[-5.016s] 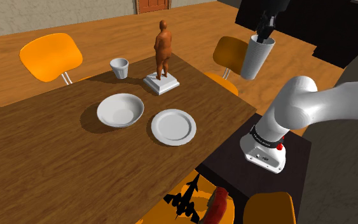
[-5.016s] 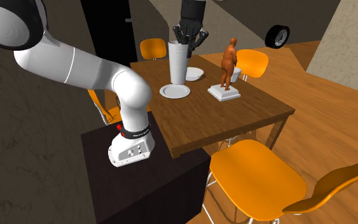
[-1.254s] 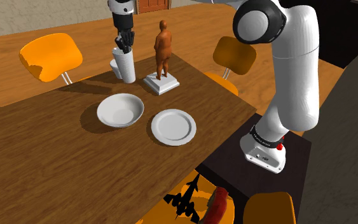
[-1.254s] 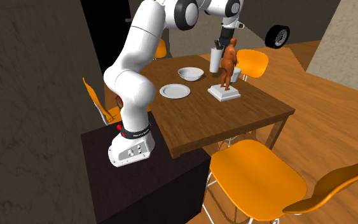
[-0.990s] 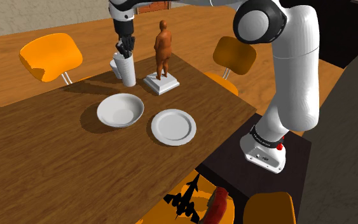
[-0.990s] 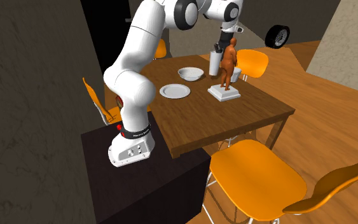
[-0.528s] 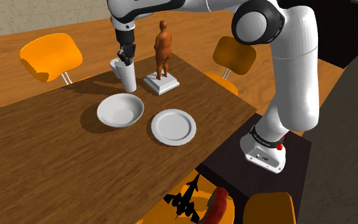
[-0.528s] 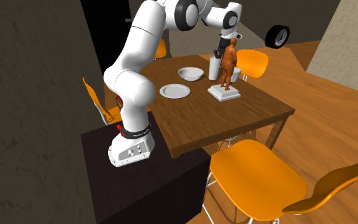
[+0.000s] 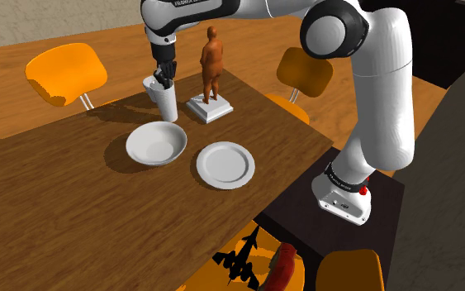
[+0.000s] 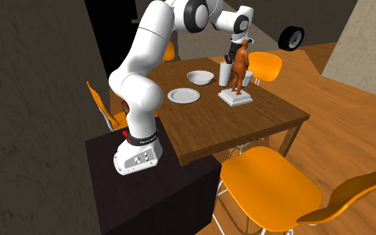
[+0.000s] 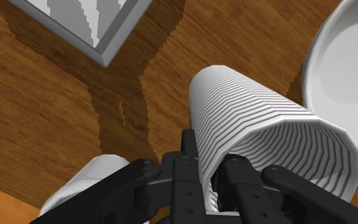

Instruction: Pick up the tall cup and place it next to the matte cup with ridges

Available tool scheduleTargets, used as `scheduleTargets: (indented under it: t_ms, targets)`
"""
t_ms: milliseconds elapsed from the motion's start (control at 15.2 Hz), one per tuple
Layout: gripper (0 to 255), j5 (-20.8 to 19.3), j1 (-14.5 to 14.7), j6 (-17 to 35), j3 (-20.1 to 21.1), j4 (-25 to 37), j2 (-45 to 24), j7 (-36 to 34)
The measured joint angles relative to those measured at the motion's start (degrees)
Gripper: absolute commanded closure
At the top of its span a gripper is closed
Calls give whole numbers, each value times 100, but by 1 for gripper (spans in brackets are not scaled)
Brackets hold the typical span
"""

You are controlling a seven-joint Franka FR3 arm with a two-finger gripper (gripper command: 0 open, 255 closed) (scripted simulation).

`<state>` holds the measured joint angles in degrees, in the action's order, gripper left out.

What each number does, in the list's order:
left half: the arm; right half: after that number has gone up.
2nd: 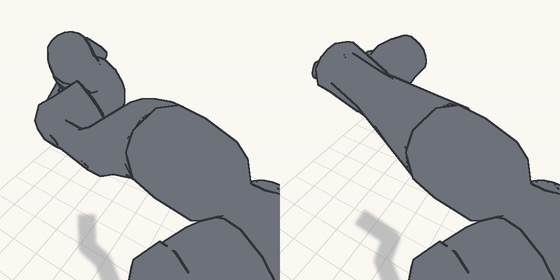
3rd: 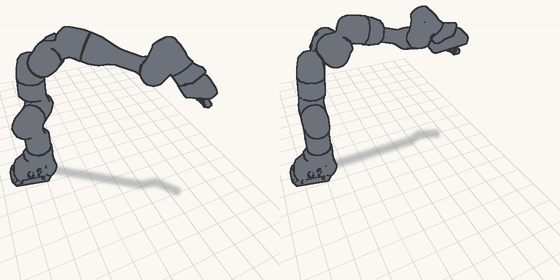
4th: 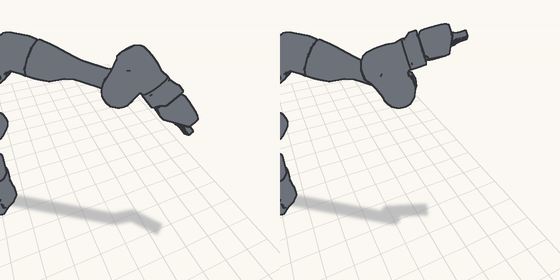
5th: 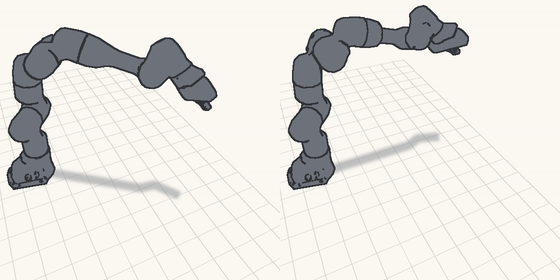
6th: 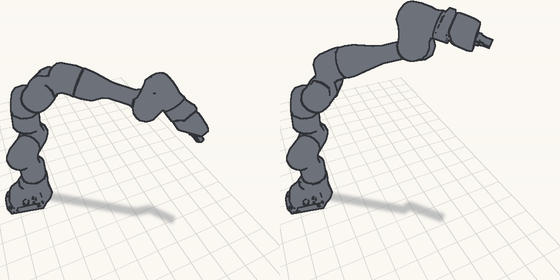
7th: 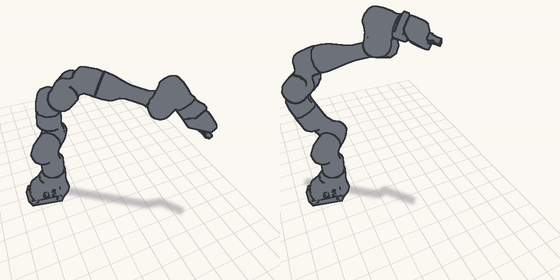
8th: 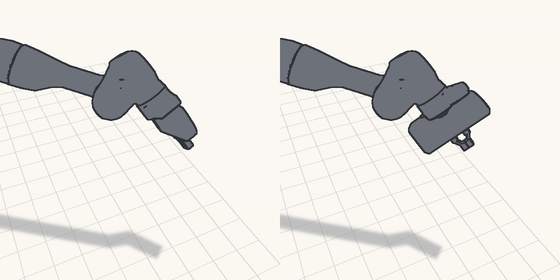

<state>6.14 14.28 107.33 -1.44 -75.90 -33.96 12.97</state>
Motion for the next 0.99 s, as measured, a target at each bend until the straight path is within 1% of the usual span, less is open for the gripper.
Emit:
scheduleTargets:
  t_ms: [66, 462, 594, 726, 990]
  targets:
    - [0, 0, 0, 1, 0, 0, 0, 0]
    - [0, 0, 0, 1, 0, 0, 0, 0]
    - [0, -5, -23, -211, -7, 147, 67, 8]
    - [0, -12, -28, -542, -8, 549, 2, -25]
    - [0, -15, -38, -685, -11, 645, 44, -26]
